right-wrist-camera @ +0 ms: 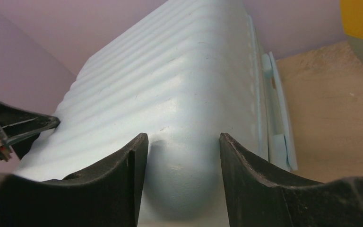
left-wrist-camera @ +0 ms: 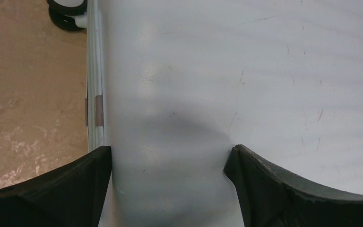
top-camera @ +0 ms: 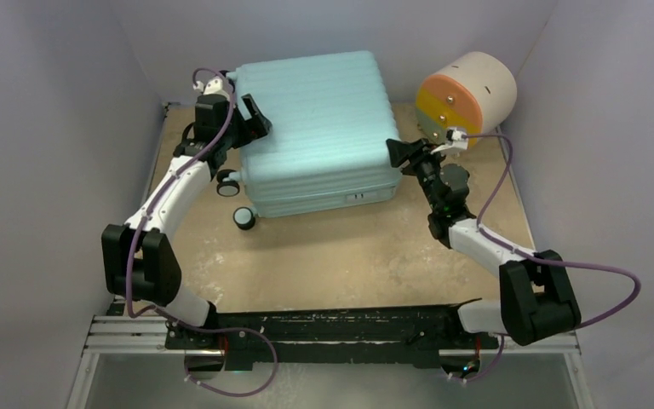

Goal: Pack the luggage
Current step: Zip the luggage at the center of the board.

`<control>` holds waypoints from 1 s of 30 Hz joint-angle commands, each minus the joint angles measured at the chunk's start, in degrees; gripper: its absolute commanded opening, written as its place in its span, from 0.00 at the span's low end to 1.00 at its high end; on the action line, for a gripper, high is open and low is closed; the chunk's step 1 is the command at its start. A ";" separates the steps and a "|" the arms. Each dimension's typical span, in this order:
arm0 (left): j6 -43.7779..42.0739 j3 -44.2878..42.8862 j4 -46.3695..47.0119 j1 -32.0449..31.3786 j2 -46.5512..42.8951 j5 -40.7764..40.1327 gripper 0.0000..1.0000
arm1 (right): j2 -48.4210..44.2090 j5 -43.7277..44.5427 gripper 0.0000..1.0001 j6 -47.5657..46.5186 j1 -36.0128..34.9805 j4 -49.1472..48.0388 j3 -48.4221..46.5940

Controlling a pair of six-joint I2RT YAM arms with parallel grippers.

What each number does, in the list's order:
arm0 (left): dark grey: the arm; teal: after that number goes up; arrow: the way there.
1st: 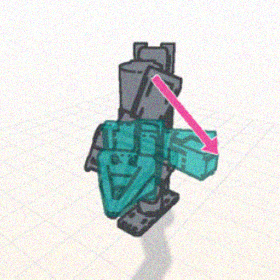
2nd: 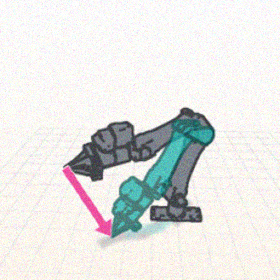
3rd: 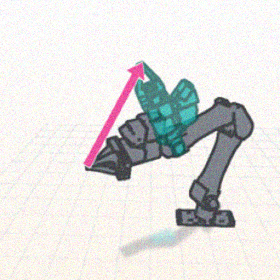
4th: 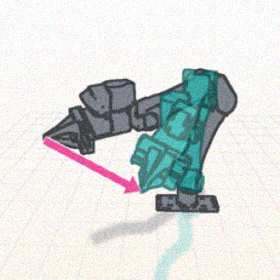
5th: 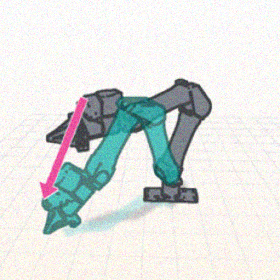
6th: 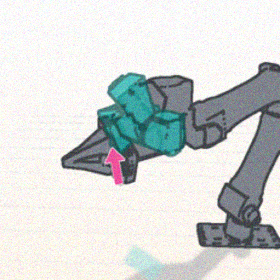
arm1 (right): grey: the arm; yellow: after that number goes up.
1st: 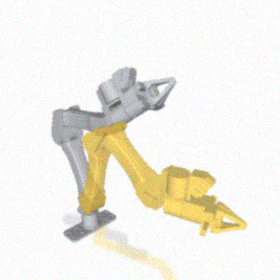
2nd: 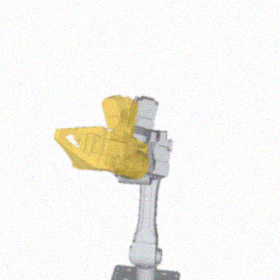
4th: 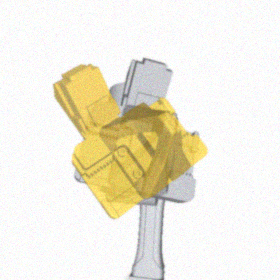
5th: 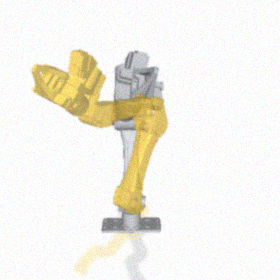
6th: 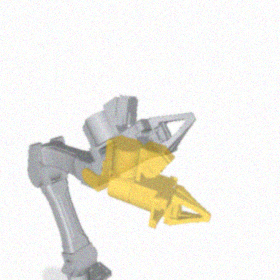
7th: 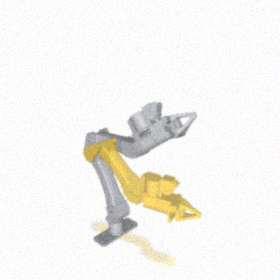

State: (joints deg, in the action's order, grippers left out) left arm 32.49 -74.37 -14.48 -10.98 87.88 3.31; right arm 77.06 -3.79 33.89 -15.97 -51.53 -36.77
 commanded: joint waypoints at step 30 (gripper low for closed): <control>8.78 27.33 -0.78 -3.96 -48.60 9.26 0.95 | -34.76 5.60 0.86 -1.77 -11.47 35.19 10.03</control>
State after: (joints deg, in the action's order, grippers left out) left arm 38.52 -46.17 -12.95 -15.11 38.81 7.99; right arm 42.35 1.89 31.31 -30.63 -18.35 -19.88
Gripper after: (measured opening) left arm 0.949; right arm 0.851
